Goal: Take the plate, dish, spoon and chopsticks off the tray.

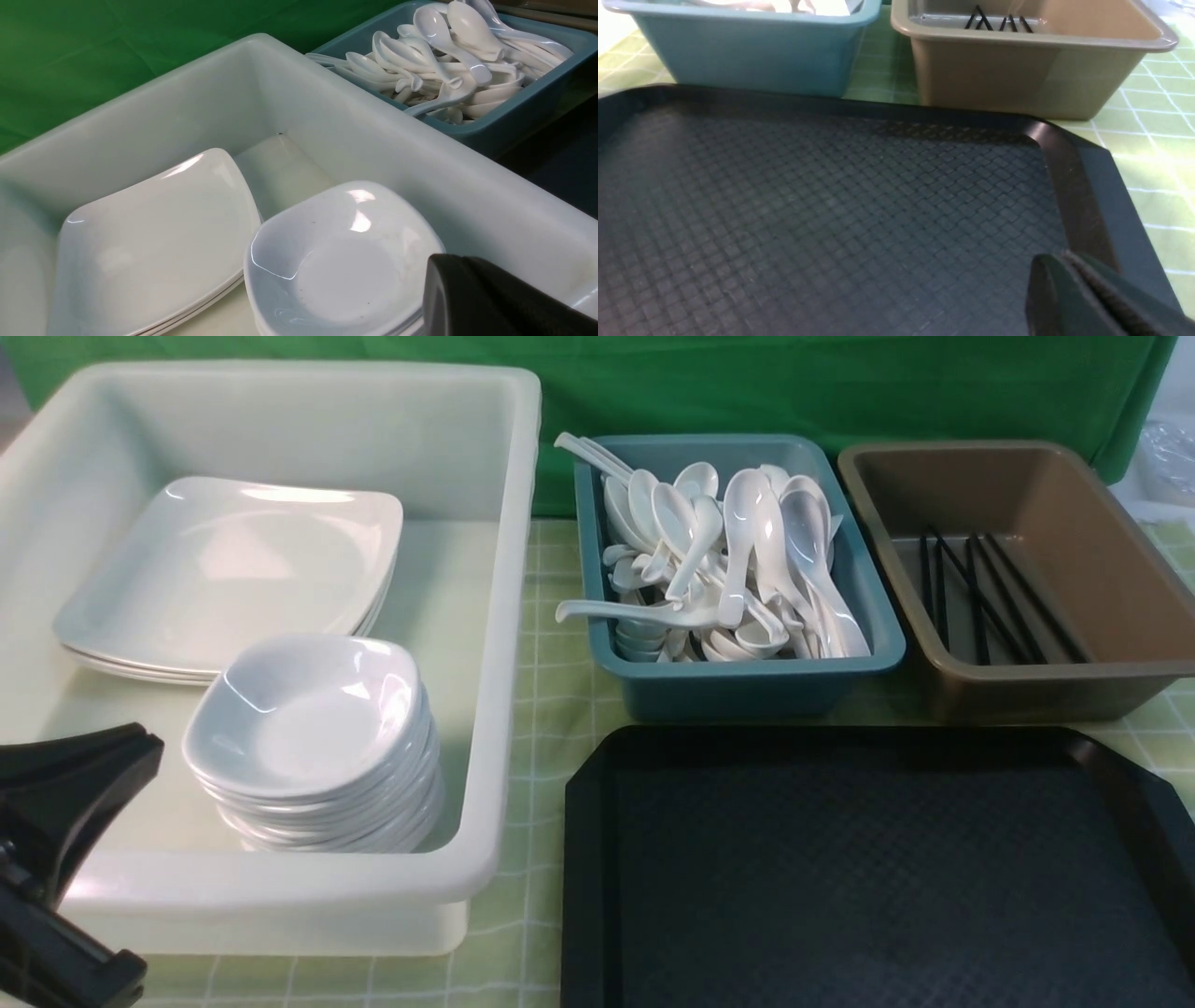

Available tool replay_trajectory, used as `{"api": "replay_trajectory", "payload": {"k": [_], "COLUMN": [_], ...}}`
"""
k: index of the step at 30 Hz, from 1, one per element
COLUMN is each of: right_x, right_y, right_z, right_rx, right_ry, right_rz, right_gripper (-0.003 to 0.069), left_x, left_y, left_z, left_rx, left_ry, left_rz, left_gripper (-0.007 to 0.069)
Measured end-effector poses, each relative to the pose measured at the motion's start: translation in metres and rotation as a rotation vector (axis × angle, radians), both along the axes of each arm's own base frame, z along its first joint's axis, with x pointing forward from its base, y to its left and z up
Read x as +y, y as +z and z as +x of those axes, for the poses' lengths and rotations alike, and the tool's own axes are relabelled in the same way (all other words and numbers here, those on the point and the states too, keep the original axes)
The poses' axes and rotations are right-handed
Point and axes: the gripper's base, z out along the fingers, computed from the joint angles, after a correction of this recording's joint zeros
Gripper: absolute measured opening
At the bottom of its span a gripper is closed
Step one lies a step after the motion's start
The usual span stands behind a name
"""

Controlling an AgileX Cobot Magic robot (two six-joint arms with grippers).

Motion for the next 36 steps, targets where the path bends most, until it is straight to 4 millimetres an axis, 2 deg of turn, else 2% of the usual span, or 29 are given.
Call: {"api": "replay_trajectory", "payload": {"k": [22,26,29,33,36], "right_x": [0.000,0.000,0.000,0.000,0.000], "right_y": [0.000,0.000,0.000,0.000,0.000], "right_z": [0.000,0.000,0.000,0.000,0.000], "right_rx": [0.000,0.000,0.000,0.000,0.000], "right_ry": [0.000,-0.001,-0.001,-0.001,-0.001], "right_rz": [0.001,0.002,0.002,0.002,0.002], "right_gripper": [0.0058,0.0074,0.0083,0.0091,0.0096], "left_x": [0.000,0.005,0.014,0.027,0.035], "left_y": [0.001,0.011,0.017,0.000,-0.028], "left_z": [0.001,0.005,0.000,-0.016,-0.028], "left_rx": [-0.027,-0.114,-0.219,-0.275,-0.287], "left_ry": [-0.001,0.086,0.170,0.289,0.382], "left_rz": [0.034,-0.081,-0.207,-0.358,-0.383], "left_gripper": [0.0009,0.0009,0.0009,0.0010,0.0010]}}
